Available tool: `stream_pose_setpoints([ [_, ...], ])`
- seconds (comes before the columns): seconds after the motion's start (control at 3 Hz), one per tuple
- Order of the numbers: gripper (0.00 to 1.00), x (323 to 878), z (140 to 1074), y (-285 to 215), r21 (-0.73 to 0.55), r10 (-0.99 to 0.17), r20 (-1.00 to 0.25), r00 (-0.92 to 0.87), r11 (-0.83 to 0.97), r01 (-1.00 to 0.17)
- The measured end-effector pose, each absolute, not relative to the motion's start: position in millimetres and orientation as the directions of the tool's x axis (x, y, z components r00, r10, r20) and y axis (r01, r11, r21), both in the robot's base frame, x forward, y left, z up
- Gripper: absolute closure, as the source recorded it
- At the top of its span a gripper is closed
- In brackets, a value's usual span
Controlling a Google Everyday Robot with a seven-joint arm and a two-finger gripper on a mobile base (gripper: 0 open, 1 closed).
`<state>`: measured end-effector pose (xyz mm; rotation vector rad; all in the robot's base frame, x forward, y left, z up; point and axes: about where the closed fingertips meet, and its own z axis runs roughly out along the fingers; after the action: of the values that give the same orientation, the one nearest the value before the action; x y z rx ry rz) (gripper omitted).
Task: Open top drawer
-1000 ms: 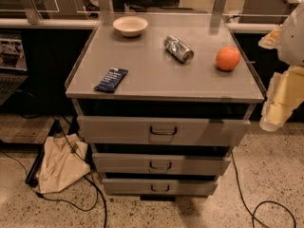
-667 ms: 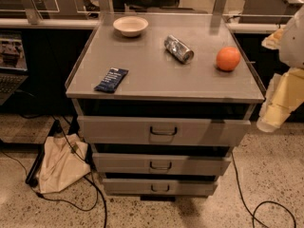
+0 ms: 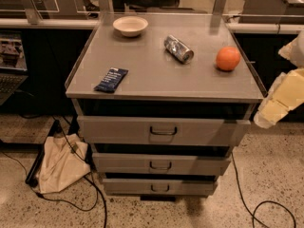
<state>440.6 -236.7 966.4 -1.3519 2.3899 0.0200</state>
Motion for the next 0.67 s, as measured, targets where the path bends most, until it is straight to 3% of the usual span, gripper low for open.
stream_pose_setpoints([
  [0.33,0.00,444.8,951.0,-244.1,-0.006,-0.751,-0.380,-0.541,0.587,-0.810],
  [0.67,0.00,448.8,948.2,-232.8,0.073,-0.774,-0.352,-0.526,0.537,-0.840],
])
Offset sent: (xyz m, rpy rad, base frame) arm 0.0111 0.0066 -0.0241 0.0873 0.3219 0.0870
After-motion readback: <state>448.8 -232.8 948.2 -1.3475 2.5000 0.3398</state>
